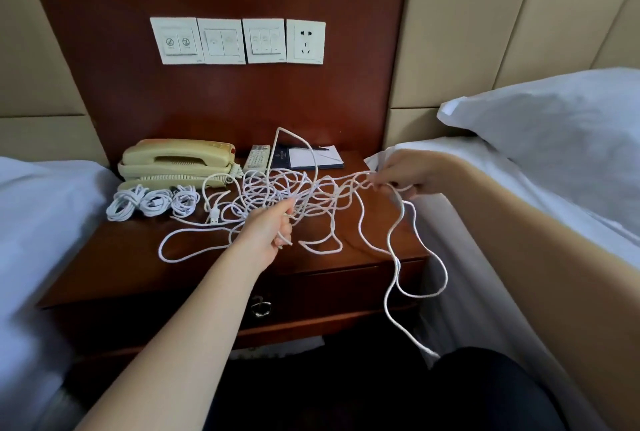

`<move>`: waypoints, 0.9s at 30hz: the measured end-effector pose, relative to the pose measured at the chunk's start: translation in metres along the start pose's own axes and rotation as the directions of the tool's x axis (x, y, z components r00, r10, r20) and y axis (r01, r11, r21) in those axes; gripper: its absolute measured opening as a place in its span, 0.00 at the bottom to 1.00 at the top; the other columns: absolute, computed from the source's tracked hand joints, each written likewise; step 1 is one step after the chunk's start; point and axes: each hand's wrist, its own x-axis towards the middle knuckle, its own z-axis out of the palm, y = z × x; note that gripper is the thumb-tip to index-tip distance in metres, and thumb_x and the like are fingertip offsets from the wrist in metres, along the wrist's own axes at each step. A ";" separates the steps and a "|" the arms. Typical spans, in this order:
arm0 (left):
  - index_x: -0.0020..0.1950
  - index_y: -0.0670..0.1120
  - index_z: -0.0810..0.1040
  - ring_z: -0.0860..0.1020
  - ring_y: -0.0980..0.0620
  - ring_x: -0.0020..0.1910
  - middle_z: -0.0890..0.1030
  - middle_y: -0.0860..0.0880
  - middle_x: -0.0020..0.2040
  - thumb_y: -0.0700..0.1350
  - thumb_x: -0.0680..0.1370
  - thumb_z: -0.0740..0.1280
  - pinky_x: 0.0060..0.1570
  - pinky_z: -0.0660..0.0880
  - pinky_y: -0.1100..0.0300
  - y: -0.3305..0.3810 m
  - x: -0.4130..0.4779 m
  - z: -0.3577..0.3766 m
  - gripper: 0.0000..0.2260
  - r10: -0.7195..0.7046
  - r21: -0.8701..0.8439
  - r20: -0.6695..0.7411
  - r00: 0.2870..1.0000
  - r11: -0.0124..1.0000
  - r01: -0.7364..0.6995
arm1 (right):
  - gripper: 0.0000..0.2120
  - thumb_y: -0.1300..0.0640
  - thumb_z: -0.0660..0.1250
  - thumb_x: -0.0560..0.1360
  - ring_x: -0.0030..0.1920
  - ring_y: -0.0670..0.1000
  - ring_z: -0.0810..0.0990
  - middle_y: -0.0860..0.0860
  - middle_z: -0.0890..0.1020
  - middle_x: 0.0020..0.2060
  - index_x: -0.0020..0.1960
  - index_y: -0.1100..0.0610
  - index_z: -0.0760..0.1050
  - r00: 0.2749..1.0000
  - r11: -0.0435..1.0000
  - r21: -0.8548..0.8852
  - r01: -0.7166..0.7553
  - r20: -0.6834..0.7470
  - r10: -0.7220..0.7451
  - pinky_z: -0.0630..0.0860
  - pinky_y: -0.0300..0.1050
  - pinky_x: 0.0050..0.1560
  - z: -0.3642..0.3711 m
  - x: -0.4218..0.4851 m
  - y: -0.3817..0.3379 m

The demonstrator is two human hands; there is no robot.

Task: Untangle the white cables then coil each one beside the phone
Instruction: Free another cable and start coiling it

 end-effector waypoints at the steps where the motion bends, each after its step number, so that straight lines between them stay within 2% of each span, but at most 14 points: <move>1: 0.34 0.45 0.68 0.57 0.59 0.16 0.59 0.55 0.19 0.43 0.78 0.65 0.15 0.54 0.68 0.003 0.000 0.003 0.13 0.010 0.007 -0.005 1.000 1.000 -0.010 | 0.15 0.55 0.61 0.80 0.21 0.44 0.62 0.49 0.71 0.20 0.37 0.61 0.74 1.000 0.996 0.086 0.002 -0.008 -0.001 0.56 0.34 0.21 -0.003 0.001 -0.007; 4: 0.35 0.45 0.70 0.58 0.59 0.16 0.61 0.55 0.19 0.43 0.79 0.65 0.16 0.54 0.68 0.019 0.000 0.010 0.12 0.032 0.008 -0.024 0.999 0.999 -0.032 | 0.13 0.58 0.62 0.80 0.19 0.42 0.63 0.48 0.72 0.19 0.38 0.61 0.75 0.998 0.963 0.269 0.026 -0.063 -0.009 0.55 0.31 0.19 -0.012 0.004 -0.029; 8: 0.37 0.45 0.72 0.62 0.57 0.21 0.66 0.51 0.27 0.47 0.78 0.66 0.22 0.56 0.65 0.044 0.002 0.014 0.11 0.061 0.078 -0.064 0.996 0.995 -0.056 | 0.12 0.58 0.64 0.79 0.23 0.43 0.66 0.49 0.74 0.23 0.40 0.62 0.78 0.976 0.949 0.294 0.114 -0.210 -0.052 0.60 0.31 0.21 -0.020 0.010 -0.062; 12: 0.36 0.45 0.71 0.62 0.59 0.17 0.64 0.51 0.26 0.45 0.78 0.66 0.18 0.56 0.66 0.068 0.010 0.012 0.11 0.118 0.041 -0.076 0.990 0.993 -0.115 | 0.10 0.58 0.66 0.77 0.29 0.46 0.70 0.52 0.75 0.31 0.48 0.65 0.80 0.904 0.953 0.214 0.216 -0.413 -0.113 0.68 0.37 0.31 -0.021 0.028 -0.092; 14: 0.35 0.45 0.69 0.61 0.59 0.15 0.63 0.52 0.23 0.44 0.78 0.65 0.16 0.55 0.67 0.077 0.014 0.010 0.12 0.141 0.006 -0.067 0.988 0.990 -0.141 | 0.11 0.57 0.66 0.77 0.28 0.48 0.70 0.52 0.75 0.31 0.51 0.65 0.79 0.847 0.957 0.099 0.274 -0.496 -0.192 0.69 0.38 0.32 -0.019 0.041 -0.101; 16: 0.35 0.46 0.69 0.60 0.60 0.15 0.62 0.55 0.19 0.44 0.79 0.64 0.16 0.54 0.68 0.081 0.019 0.004 0.13 0.144 -0.024 -0.055 0.988 0.989 -0.145 | 0.11 0.56 0.65 0.78 0.30 0.48 0.72 0.53 0.78 0.36 0.53 0.63 0.79 0.789 0.951 -0.058 0.304 -0.545 -0.285 0.69 0.39 0.30 -0.013 0.052 -0.108; 19: 0.35 0.46 0.69 0.59 0.59 0.16 0.60 0.55 0.19 0.45 0.79 0.63 0.16 0.54 0.68 0.080 0.025 -0.007 0.13 0.120 -0.035 -0.053 0.991 0.992 -0.122 | 0.11 0.57 0.62 0.79 0.38 0.53 0.76 0.57 0.81 0.47 0.56 0.62 0.78 0.766 0.920 -0.230 0.319 -0.510 -0.393 0.69 0.40 0.33 0.002 0.073 -0.110; 21: 0.36 0.46 0.68 0.58 0.59 0.17 0.60 0.55 0.19 0.45 0.79 0.63 0.17 0.54 0.67 0.074 0.029 -0.013 0.12 0.101 -0.030 -0.071 0.992 0.994 -0.104 | 0.13 0.59 0.58 0.81 0.46 0.56 0.77 0.59 0.79 0.55 0.61 0.63 0.75 0.810 0.899 -0.327 0.292 -0.416 -0.414 0.71 0.42 0.38 0.016 0.086 -0.105; 22: 0.36 0.45 0.68 0.58 0.59 0.17 0.60 0.55 0.19 0.45 0.79 0.63 0.18 0.54 0.67 0.070 0.031 -0.015 0.12 0.098 -0.041 -0.084 0.992 0.994 -0.101 | 0.15 0.59 0.56 0.81 0.52 0.58 0.77 0.61 0.76 0.58 0.64 0.64 0.72 0.839 0.896 -0.364 0.255 -0.377 -0.392 0.72 0.45 0.44 0.024 0.094 -0.101; 24: 0.36 0.45 0.67 0.57 0.59 0.17 0.59 0.55 0.19 0.43 0.79 0.62 0.17 0.53 0.67 0.063 0.034 -0.020 0.12 0.097 -0.100 -0.122 0.988 0.989 -0.109 | 0.18 0.58 0.53 0.82 0.62 0.62 0.70 0.62 0.70 0.64 0.69 0.64 0.65 0.887 0.880 -0.449 0.158 -0.327 -0.326 0.69 0.51 0.59 0.035 0.106 -0.088; 27: 0.35 0.44 0.67 0.57 0.58 0.17 0.58 0.54 0.19 0.40 0.78 0.62 0.17 0.52 0.67 0.056 0.036 -0.025 0.12 0.084 -0.154 -0.160 0.984 0.982 -0.108 | 0.22 0.50 0.48 0.82 0.72 0.62 0.60 0.59 0.61 0.73 0.71 0.61 0.61 0.952 0.816 -0.570 0.096 -0.186 -0.242 0.61 0.59 0.69 0.041 0.125 -0.066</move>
